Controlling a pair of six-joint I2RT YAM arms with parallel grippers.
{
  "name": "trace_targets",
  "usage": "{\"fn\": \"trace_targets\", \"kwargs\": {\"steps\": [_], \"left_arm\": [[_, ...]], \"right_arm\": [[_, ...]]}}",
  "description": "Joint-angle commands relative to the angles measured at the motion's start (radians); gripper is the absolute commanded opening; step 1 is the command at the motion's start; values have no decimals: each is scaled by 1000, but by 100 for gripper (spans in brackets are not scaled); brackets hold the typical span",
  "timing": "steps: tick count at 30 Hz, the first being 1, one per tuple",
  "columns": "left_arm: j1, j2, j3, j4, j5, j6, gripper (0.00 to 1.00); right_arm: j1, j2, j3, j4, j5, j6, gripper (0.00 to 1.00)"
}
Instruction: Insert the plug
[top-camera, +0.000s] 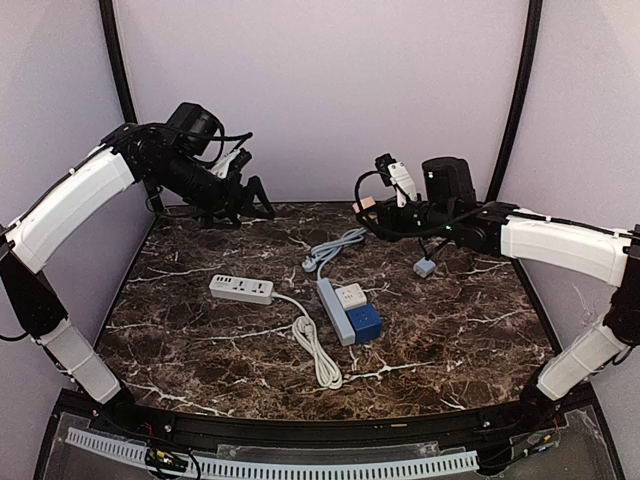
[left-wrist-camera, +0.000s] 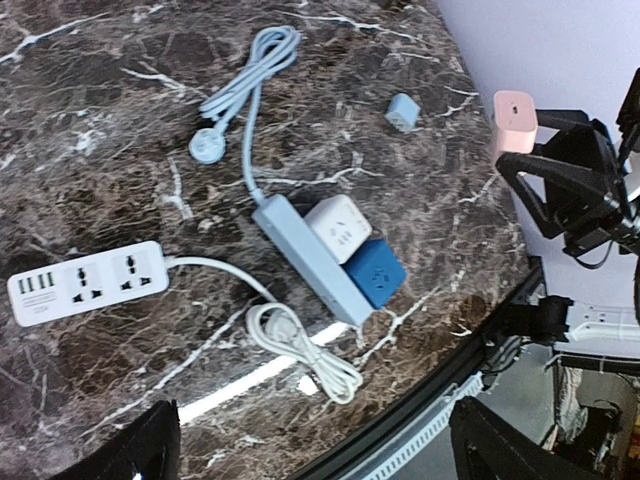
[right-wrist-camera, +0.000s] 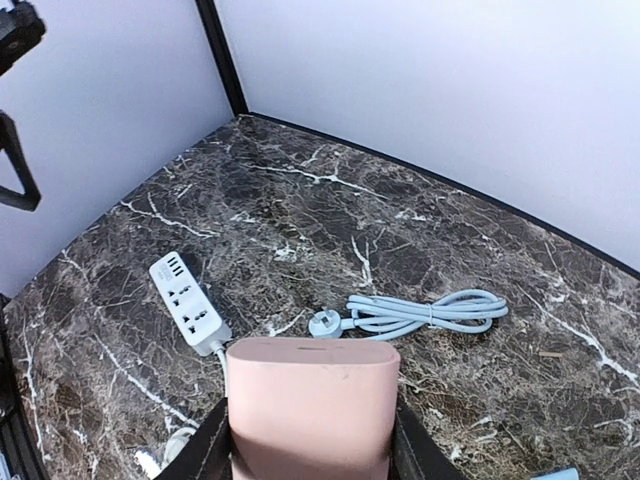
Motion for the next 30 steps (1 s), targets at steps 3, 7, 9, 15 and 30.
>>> {"fn": "trace_targets", "kwargs": {"steps": [3, 7, 9, 15, 30], "left_arm": [[3, 1, -14, 126, 238, -85, 92], [-15, 10, -3, 160, 268, -117, 91], [-35, 20, 6, 178, 279, -134, 91], [-133, 84, 81, 197, 257, -163, 90], [-262, 157, 150, 221, 248, -202, 81]], "right_arm": [[34, -134, -91, 98, -54, -99, 20], [57, -191, -134, 115, -55, -119, 20], [81, -218, -150, 118, -59, -140, 20], [152, -285, -195, 134, -66, -215, 20], [232, -333, -207, 80, -92, -244, 19]]}}
